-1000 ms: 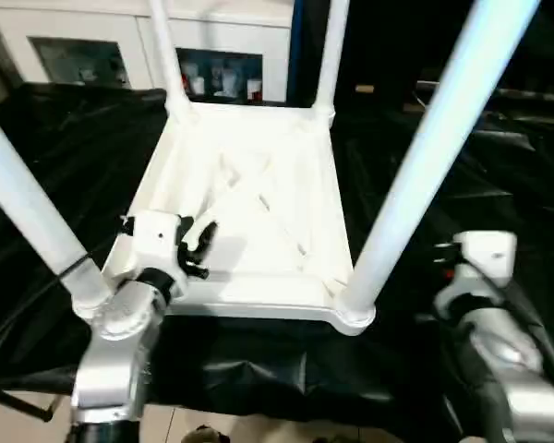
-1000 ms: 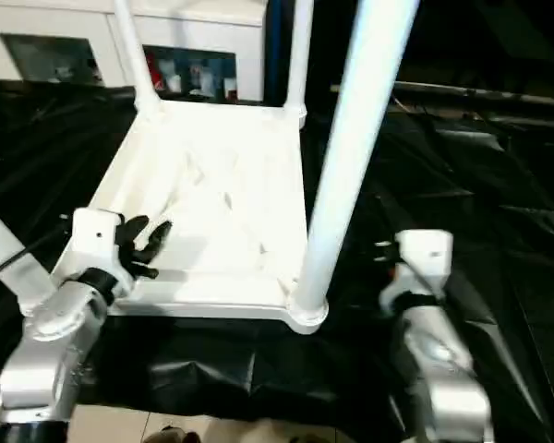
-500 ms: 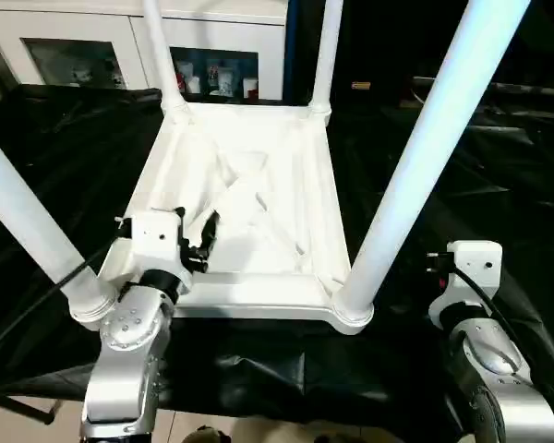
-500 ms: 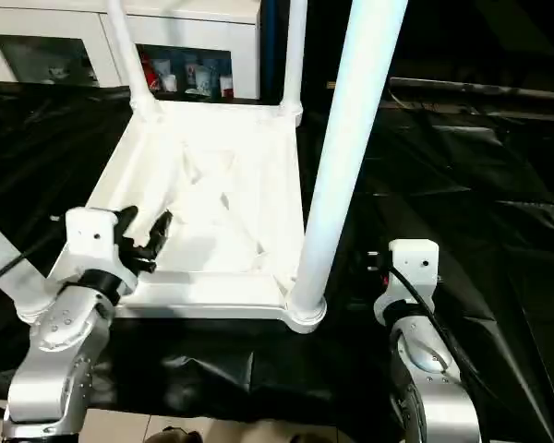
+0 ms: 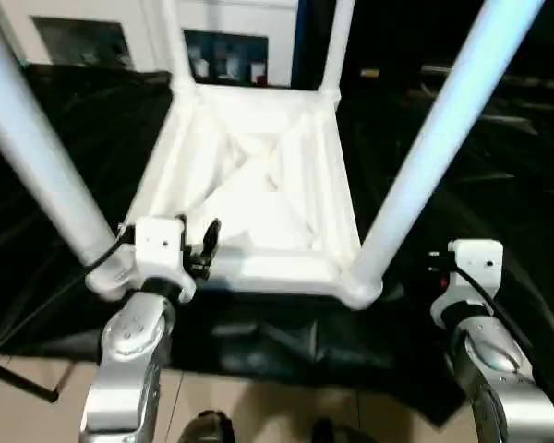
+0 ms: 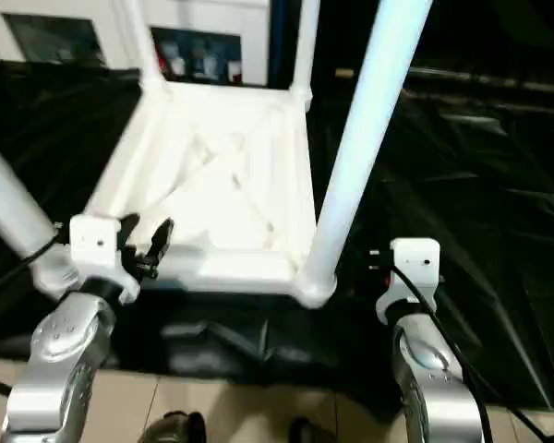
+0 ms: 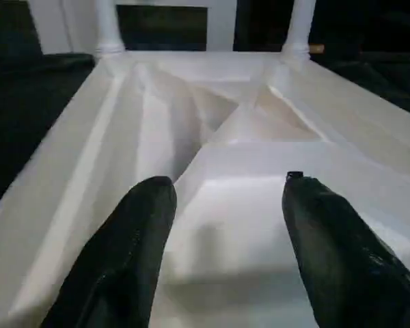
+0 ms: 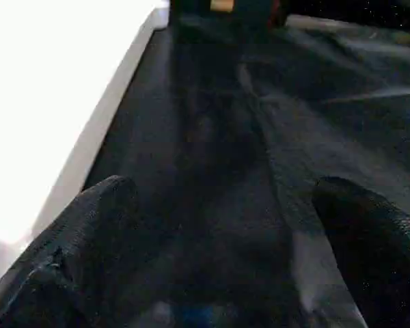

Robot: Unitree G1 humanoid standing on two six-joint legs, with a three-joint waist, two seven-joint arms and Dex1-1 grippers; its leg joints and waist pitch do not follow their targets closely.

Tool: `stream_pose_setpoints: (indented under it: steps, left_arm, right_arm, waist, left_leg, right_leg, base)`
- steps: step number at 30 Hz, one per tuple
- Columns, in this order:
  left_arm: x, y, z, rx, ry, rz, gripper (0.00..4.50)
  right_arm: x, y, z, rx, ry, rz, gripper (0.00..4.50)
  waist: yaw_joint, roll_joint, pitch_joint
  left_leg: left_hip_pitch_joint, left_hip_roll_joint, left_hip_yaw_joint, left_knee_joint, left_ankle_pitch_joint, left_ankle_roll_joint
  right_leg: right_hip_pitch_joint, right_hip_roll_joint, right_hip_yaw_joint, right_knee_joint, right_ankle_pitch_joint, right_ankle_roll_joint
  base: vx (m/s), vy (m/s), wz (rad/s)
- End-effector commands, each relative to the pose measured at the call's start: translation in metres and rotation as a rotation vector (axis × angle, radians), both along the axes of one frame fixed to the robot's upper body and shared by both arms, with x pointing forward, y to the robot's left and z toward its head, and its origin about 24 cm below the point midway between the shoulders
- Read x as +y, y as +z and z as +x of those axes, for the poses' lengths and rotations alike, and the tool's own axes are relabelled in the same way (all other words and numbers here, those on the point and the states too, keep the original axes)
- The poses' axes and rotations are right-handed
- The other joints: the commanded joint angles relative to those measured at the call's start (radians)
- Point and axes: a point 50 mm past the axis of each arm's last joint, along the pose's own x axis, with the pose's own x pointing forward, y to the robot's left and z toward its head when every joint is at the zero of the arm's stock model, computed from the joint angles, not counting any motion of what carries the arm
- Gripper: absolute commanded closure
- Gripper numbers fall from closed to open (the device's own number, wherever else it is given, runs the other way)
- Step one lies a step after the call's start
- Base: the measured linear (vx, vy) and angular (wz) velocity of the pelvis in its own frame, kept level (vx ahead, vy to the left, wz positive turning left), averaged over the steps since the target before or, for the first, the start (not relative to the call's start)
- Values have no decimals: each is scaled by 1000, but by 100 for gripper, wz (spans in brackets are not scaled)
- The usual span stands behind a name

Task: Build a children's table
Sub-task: Rotate leg to tighten

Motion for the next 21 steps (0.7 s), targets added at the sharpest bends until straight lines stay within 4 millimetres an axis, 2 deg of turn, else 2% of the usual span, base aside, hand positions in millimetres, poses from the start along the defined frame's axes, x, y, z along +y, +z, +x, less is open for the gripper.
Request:
stream_pose_setpoints:
  steps: [1,2,3,4,5,6,7,8,9,10,11,12,13,14,15,16,17,18,19,20,21]
  left_arm:
    - [-8,6,-4,-25,-53,-13,161]
    - [-10,6,-6,-30,-84,-14,161]
    - [-11,6,-7,-27,-112,-12,161]
    - [-12,6,-8,-25,-120,-14,161]
    - [-12,6,-9,-29,-126,-17,161]
    - [-12,6,-9,-26,-125,-23,161]
    - [-12,6,-9,-26,-124,-24,161]
    - [-12,6,-9,-27,-123,-28,161]
    - [-12,7,-9,-35,-123,-29,161]
    - [-12,8,-10,-37,-129,-33,161]
    - [-13,8,-12,-47,-147,-29,161]
    - [-13,7,-15,-47,-157,-31,161]
    - [-13,6,-17,-45,-167,-33,161]
    - [-11,4,-21,-49,-171,-28,161]
    - [-11,4,-22,-50,-172,-26,161]
    - [-10,3,-23,-51,-172,-25,161]
    - [-6,-1,-27,-42,-155,-13,161]
    - [-6,-1,-27,-42,-155,-13,161]
    - [-1,-4,-31,-31,-122,-3,161]
    - [-1,-4,-31,-31,-122,-3,161]
    - [4,-6,-37,-29,-83,-24,142]
  right_arm:
    - [-13,-1,-1,18,-58,-26,0]
    - [-17,-2,-1,22,-88,-30,0]
    - [-23,-4,-2,30,-130,-31,0]
    - [-25,-5,-3,33,-146,-30,0]
    - [-27,-5,-4,36,-162,-28,0]
    - [-30,-6,-6,33,-177,-24,0]
    - [-31,-6,-7,34,-181,-23,0]
    - [-32,-7,-9,35,-192,-19,0]
    - [-33,-8,-11,36,-197,-16,0]
    - [-34,-8,-13,36,-203,-15,0]
    - [-36,-10,-16,39,-216,-14,0]
    - [-36,-11,-18,40,-223,-12,0]
    - [-38,-11,-20,41,-231,-11,0]
    - [-39,-12,-22,42,-236,-8,0]
    - [-39,-13,-22,43,-236,-7,0]
    - [-39,-13,-23,43,-237,-6,0]
    - [-40,-14,-25,43,-234,-12,0]
    - [-40,-14,-25,43,-234,-12,0]
    - [-41,-15,-28,42,-221,-3,0]
    - [-41,-15,-28,42,-221,-3,0]
    - [-42,-16,-33,42,-188,13,0]
  waist:
    - [112,33,-16]
    - [136,-7,-43]
    - [46,-124,-39]
    - [78,-39,-25]
    - [97,-50,-3]
    - [100,-57,8]
    - [118,-28,-29]
    - [89,-36,-28]
    - [77,-32,-36]
    - [73,-33,-36]
    - [71,-35,-37]
    - [72,-30,-37]
    - [68,-19,-45]
    - [42,-5,-53]
    - [29,-1,-54]
    - [11,5,-55]
    - [-2,-2,-57]
    - [-5,-4,-57]
    - [-11,-17,-56]
    - [-13,-19,-53]
    - [-12,-27,-56]
  left_leg:
    - [-91,41,99,-270,-1039,-162]
    - [-97,52,138,-202,-795,-179]
    - [121,17,35,209,-324,-158]
    - [107,-7,-39,202,-193,-78]
    - [5,-55,-84,186,-161,-39]
    - [10,-52,-103,167,-157,-59]
    - [111,-3,-108,69,-208,-88]
    - [150,4,-82,-3,-373,-58]
    - [141,4,-58,-39,-310,27]
    - [132,0,-45,-47,-268,81]
    - [113,5,-43,-54,-199,151]
    - [112,11,-43,-56,-194,161]
    - [122,23,-45,-77,-172,163]
    - [135,26,-57,-109,-163,150]
    - [143,24,-63,-114,-172,135]
    - [159,36,-73,-127,-264,45]
    - [152,37,-80,-137,-311,-63]
    - [149,31,-78,-137,-326,-98]
    - [144,21,-68,-136,-367,-135]
    - [131,16,-68,-136,-399,-141]
    - [131,16,-64,-132,-436,-136]
  right_leg:
    - [121,58,-79,207,-384,-53]
    - [165,19,52,234,-620,-27]
    - [-111,-120,136,-95,-1318,96]
    - [-74,-174,226,-177,-1378,40]
    - [67,-120,253,-129,-1205,-29]
    - [82,-107,246,-105,-1078,-55]
    - [68,-85,217,-63,-744,-88]
    - [46,-31,169,-38,-528,-146]
    - [83,-47,161,-45,-276,-191]
    - [100,-67,166,-64,-209,-195]
    - [131,-108,175,-97,-187,-191]
    - [133,-125,179,-114,-210,-194]
    - [135,-114,161,-116,-206,-198]
    - [120,-49,113,-80,-151,-181]
    - [108,-25,97,-66,-130,-167]
    - [90,-11,84,-52,-117,-124]
    - [96,-22,86,-55,-63,-83]
    - [96,-32,89,-61,-37,-65]
    - [96,-45,94,-74,-25,-36]
    - [104,-67,104,-85,-45,-22]
    - [104,-76,110,-95,-95,-16]
  base:
    - [-228,-11,17]
    - [-228,-11,17]
    - [1,-156,26]
    - [64,-116,20]
    - [64,-116,20]
    - [-44,58,24]
    - [-144,51,41]
    - [-144,51,41]
    - [-163,69,31]
    - [-47,138,8]
    - [-47,138,8]
    - [-10,175,1]
    - [0,189,-4]
    - [0,189,-4]
    - [4,199,-3]
    - [-1,176,5]
    - [-1,176,5]
    - [-8,134,7]
    - [-14,79,3]
    - [-14,79,3]
    - [0,0,0]
